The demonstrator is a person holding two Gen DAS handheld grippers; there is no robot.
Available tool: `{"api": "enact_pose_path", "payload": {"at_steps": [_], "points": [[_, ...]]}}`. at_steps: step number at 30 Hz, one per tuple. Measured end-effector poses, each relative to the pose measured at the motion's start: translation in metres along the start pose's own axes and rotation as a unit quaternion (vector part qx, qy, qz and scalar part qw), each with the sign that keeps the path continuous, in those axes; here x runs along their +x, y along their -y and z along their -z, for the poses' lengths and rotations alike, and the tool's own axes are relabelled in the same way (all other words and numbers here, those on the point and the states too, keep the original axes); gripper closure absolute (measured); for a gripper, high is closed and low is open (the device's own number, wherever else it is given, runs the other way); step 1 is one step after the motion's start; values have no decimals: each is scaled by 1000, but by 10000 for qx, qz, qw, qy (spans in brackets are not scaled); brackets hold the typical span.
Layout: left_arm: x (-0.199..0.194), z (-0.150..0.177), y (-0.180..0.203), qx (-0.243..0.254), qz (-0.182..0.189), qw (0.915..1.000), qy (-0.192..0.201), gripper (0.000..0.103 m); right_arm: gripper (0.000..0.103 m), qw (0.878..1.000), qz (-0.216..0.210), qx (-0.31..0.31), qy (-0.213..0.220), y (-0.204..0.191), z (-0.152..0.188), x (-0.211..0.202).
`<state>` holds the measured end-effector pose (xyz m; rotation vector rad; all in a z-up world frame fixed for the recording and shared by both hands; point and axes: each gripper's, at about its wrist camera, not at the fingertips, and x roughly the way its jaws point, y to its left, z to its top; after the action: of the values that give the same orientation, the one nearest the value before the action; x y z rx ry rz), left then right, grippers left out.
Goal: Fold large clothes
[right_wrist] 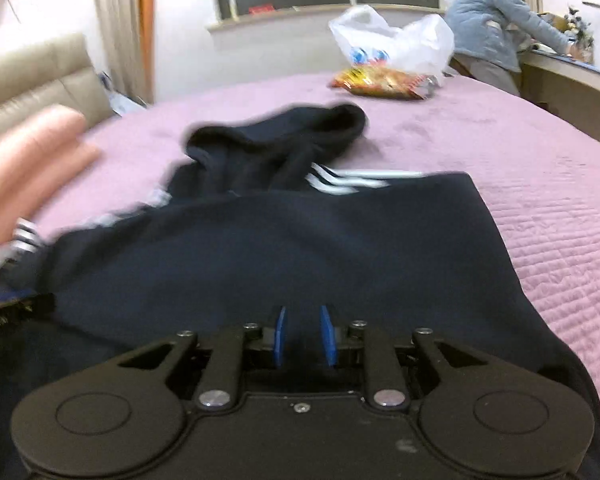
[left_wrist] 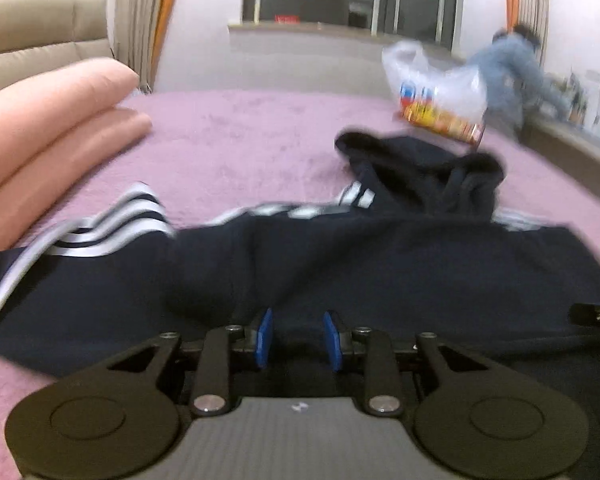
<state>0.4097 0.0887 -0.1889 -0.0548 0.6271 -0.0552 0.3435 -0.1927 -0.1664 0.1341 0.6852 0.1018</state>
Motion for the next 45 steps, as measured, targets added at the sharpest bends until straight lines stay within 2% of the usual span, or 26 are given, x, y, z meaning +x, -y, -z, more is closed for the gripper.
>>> {"api": "enact_pose_path", "payload": {"at_steps": [3, 6, 8, 9, 11, 12, 13, 14, 16, 18, 21, 23, 26, 27, 28, 30, 33, 35, 38, 42, 45], "points": [[-58, 13, -28, -134, -270, 9994, 185, 59, 78, 9997, -154, -105, 140, -13, 6, -40], [-98, 29, -67, -200, -802, 9966, 75, 56, 78, 9994, -308, -156, 65, -27, 18, -57], [-117, 39, -97, -95, -1205, 9926, -54, 51, 76, 9991, -309, -278, 49, -36, 30, -55], [-121, 41, -109, 22, -1428, 9897, -127, 44, 76, 9990, -303, -319, 11, -39, 38, -52], [-128, 45, -132, 281, -1866, 9817, -266, 41, 76, 9985, -509, 1, -210, -35, 57, -38], [-129, 45, -141, 354, -1968, 9792, -333, 41, 76, 9979, -572, 201, -214, -30, 68, -32], [-130, 44, -148, 409, -2028, 9777, -371, 40, 76, 9976, -647, 248, 33, -26, 75, -35], [-132, 44, -156, 463, -2056, 9768, -391, 38, 75, 9976, -641, 242, 19, -26, 73, -34], [-128, 41, -162, 653, -2070, 9753, -414, 26, 74, 9979, -621, 205, 42, -29, 72, -35], [-121, 38, -163, 800, -2135, 9730, -361, 23, 73, 9977, -643, 204, 60, -29, 74, -35], [-97, 33, -174, 568, -2044, 9757, -543, 22, 73, 9975, -672, 228, 66, -26, 75, -35], [-78, 33, -182, 482, -1959, 9756, -863, 22, 72, 9976, -661, 213, 70, -26, 75, -36], [-54, 38, -189, 730, -2386, 9598, -1289, 30, 72, 9978, -636, 162, 82, -27, 76, -34], [-53, 36, -193, 721, -2368, 9606, -1262, 45, 71, 9977, -644, 169, 84, -27, 76, -33], [-53, 33, -196, 641, -2303, 9622, -1303, 76, 71, 9976, -657, 180, 85, -26, 76, -33], [-58, 22, -205, 389, -2250, 9638, -1378, 87, 71, 9975, -678, 202, 88, -25, 77, -32], [-86, 1, -210, -24, -1897, 9748, -1173, 89, 71, 9973, -693, 219, 95, -25, 77, -32], [-114, -19, -208, -388, -1399, 9841, -1021, 89, 71, 9972, -708, 241, 93, -24, 77, -32], [-152, -51, -194, -726, -613, 9913, -913, 90, 71, 9967, -747, 292, 84, -23, 76, -32], [-183, -91, -166, -1009, 175, 9885, -1116, 90, 71, 9961, -804, 361, 26, -21, 74, -34], [-191, -117, -135, -1111, 748, 9826, -1288, 89, 69, 9951, -884, 434, -78, -18, 66, -42]]}}
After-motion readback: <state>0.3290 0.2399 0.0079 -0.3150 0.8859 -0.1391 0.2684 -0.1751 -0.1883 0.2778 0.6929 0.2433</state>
